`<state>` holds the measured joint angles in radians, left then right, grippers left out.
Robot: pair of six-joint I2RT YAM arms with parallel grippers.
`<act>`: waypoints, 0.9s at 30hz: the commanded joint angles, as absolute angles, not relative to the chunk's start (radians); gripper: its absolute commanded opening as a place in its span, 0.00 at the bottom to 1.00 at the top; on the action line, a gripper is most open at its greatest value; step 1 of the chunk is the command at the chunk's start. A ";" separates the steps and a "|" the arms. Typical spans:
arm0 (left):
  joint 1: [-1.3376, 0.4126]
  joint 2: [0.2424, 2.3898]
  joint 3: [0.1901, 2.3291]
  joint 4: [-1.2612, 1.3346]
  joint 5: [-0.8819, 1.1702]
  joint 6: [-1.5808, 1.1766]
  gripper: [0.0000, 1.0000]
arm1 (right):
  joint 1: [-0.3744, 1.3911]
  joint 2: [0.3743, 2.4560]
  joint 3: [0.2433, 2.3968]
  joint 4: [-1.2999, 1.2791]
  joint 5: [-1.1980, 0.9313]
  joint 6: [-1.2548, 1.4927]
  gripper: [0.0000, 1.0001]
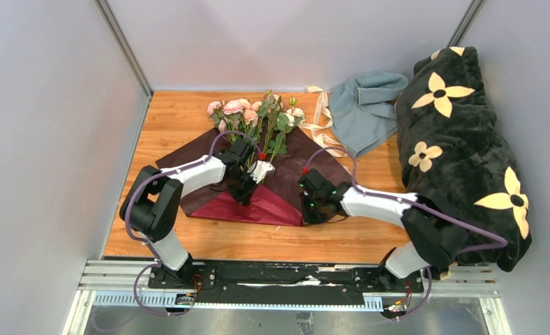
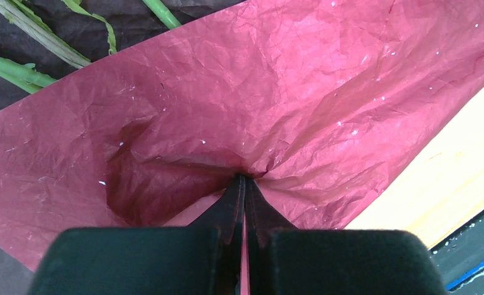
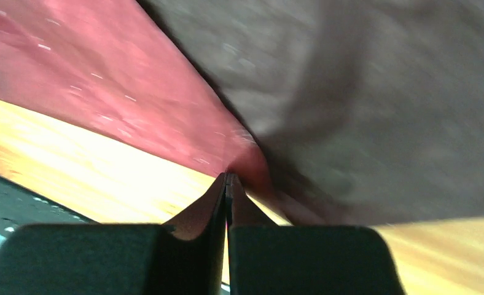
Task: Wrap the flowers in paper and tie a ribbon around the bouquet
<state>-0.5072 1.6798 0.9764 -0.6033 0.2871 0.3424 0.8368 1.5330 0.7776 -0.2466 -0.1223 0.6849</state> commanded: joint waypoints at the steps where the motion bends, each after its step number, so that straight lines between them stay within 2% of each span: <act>1: -0.512 1.693 0.953 -0.588 0.254 0.360 0.00 | 0.776 1.404 0.638 -0.506 0.026 0.707 0.04; 5: -0.512 1.698 0.955 -0.583 0.255 0.364 0.00 | 0.750 1.236 0.609 -0.640 0.106 0.738 0.06; 7: -0.512 1.692 0.947 -0.582 0.282 0.368 0.00 | 0.753 1.166 0.640 -0.694 0.136 0.770 0.11; 8: -0.512 1.688 0.945 -0.582 0.282 0.368 0.00 | 0.762 1.155 0.658 -0.706 0.142 0.785 0.18; 11: -0.512 1.686 0.939 -0.579 0.263 0.365 0.00 | 0.824 1.160 0.702 -0.675 0.131 0.896 0.49; 12: -0.512 1.685 0.937 -0.578 0.264 0.365 0.00 | 0.871 1.172 0.709 -0.631 0.127 0.936 0.63; 13: -0.512 1.684 0.933 -0.576 0.268 0.364 0.00 | 0.904 1.183 0.713 -0.586 0.129 0.983 0.70; 20: -0.512 1.670 0.935 -0.572 0.248 0.359 0.01 | 1.046 1.288 0.633 -0.274 0.197 1.274 0.73; 27: -0.515 1.668 0.936 -0.573 0.254 0.356 0.01 | 1.173 1.422 0.646 -0.250 0.367 1.546 0.72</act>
